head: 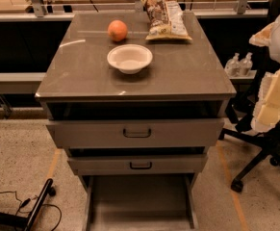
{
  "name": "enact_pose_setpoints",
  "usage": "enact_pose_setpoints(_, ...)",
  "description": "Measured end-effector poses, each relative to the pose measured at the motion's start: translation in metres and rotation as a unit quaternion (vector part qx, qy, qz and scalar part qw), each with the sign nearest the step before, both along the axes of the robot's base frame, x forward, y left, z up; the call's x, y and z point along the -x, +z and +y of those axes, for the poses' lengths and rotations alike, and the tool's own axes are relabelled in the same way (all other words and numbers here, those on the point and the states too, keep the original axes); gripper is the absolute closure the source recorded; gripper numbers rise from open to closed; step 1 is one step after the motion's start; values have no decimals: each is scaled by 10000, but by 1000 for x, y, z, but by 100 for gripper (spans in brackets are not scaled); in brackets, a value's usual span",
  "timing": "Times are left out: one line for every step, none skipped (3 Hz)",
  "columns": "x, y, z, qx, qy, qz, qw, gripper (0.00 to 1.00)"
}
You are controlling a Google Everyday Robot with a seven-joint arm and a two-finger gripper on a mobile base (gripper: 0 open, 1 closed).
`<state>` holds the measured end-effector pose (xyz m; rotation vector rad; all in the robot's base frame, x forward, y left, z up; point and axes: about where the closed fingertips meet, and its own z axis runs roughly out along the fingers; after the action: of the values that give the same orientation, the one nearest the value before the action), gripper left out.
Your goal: Place brown chip bag into bottom drawer
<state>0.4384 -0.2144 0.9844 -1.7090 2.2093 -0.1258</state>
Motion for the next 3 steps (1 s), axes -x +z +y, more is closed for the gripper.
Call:
enact_pose_setpoints(0,0,0,0,0,-1,10000,0)
enact_pose_setpoints(-22,5,-14,-47,-333,-330,9989,0)
enact_pose_setpoints(-76,14,-41,-194,-847,-1015,9910,0)
